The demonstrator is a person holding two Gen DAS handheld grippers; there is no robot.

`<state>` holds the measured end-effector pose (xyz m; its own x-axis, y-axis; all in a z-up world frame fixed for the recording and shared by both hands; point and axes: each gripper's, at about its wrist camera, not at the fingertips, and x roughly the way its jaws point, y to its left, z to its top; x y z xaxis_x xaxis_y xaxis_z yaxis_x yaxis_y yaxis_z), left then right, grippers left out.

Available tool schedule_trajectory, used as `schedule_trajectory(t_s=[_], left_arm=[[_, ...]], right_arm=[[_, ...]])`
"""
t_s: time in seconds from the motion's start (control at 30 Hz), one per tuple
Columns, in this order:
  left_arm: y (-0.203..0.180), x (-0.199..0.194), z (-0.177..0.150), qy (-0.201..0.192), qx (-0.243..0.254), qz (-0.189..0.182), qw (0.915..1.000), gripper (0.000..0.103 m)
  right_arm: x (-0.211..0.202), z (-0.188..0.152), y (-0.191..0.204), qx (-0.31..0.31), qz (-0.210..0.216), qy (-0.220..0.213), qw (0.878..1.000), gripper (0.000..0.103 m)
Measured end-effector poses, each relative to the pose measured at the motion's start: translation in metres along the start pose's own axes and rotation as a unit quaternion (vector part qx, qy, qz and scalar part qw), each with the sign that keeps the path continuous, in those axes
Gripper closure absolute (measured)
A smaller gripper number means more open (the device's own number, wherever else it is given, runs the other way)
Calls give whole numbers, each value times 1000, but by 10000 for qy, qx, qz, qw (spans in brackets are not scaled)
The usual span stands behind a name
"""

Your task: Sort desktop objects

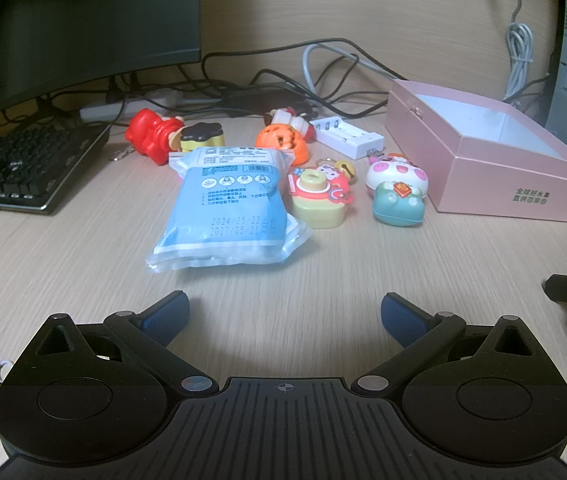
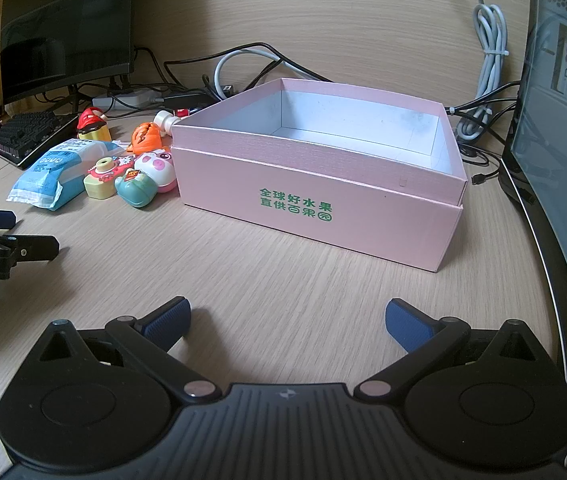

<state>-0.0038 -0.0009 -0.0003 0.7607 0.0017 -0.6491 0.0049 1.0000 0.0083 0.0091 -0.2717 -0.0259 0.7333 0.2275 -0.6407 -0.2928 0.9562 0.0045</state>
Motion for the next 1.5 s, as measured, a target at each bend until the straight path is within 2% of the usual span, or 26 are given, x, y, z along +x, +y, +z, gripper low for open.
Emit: schedule_trajectory(t_s=[0.77,0.87,1.5], left_arm=[[-2,1,2,2,26,-7,10000,0],[-3,0,1,1,56,-40,10000,0],[-1,0,2,108,141,-119,9998,0]], right_arm=[[-1,1,-1,2,0,1,10000,0],[0,2,1,101,-122,-1,9999,0],[2,3,5,178,-188,-7,9997,0]])
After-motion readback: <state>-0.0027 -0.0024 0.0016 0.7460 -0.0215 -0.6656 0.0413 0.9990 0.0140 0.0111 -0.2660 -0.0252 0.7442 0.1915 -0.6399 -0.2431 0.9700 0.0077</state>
